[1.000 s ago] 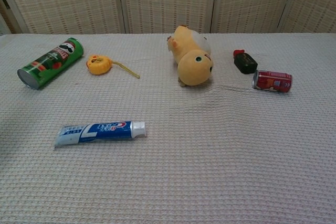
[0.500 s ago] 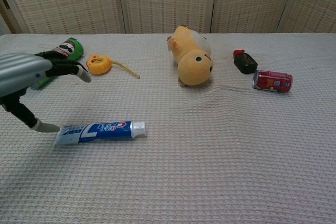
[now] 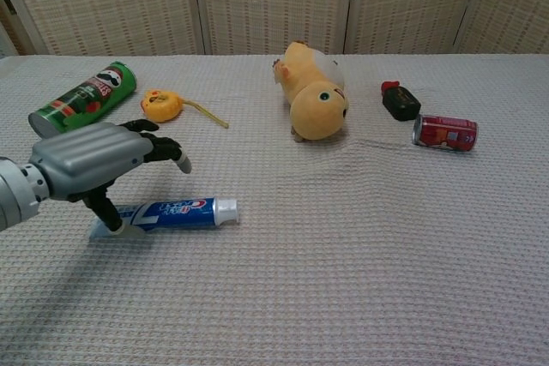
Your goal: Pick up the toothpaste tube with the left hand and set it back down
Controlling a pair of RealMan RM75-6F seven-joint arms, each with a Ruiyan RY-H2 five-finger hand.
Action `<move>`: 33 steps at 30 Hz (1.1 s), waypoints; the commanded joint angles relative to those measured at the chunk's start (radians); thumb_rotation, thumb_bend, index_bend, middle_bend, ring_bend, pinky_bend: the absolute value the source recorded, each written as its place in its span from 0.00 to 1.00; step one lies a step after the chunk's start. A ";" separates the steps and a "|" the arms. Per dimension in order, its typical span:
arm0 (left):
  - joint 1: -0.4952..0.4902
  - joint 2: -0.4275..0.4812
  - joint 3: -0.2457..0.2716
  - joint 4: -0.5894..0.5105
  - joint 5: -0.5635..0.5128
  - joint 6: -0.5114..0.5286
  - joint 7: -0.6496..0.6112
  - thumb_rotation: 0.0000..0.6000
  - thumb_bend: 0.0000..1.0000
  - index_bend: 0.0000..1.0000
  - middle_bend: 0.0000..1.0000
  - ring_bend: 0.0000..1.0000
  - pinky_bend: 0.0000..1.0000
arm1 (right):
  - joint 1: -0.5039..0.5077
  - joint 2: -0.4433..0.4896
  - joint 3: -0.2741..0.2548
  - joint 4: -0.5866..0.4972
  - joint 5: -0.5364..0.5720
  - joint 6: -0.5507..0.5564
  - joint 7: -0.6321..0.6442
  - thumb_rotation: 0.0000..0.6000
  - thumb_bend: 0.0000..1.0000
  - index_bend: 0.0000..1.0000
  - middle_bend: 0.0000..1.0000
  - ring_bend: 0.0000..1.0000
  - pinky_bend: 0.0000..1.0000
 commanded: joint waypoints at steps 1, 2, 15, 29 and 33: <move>-0.009 -0.022 -0.008 0.030 -0.032 -0.005 0.021 1.00 0.18 0.28 0.24 0.25 0.06 | 0.000 -0.001 0.001 0.002 0.000 0.001 0.000 1.00 0.41 0.00 0.00 0.06 0.00; -0.011 -0.026 -0.013 0.039 -0.042 -0.005 0.020 1.00 0.19 0.29 0.24 0.25 0.06 | 0.000 -0.001 0.001 0.002 0.000 0.000 0.000 1.00 0.41 0.00 0.00 0.06 0.00; -0.023 -0.025 -0.008 0.045 -0.061 0.007 -0.021 1.00 0.25 0.32 0.28 0.28 0.06 | -0.003 -0.005 0.000 0.006 0.001 -0.001 0.002 1.00 0.41 0.00 0.00 0.06 0.00; -0.044 -0.062 0.016 0.083 -0.046 0.007 -0.026 1.00 0.35 0.39 0.34 0.31 0.08 | -0.011 -0.009 -0.004 0.017 0.007 -0.001 0.015 1.00 0.41 0.00 0.00 0.06 0.00; -0.045 -0.071 0.023 0.098 -0.045 0.006 -0.033 1.00 0.36 0.40 0.35 0.31 0.08 | -0.010 -0.009 -0.004 0.019 0.007 -0.004 0.015 1.00 0.41 0.00 0.00 0.06 0.00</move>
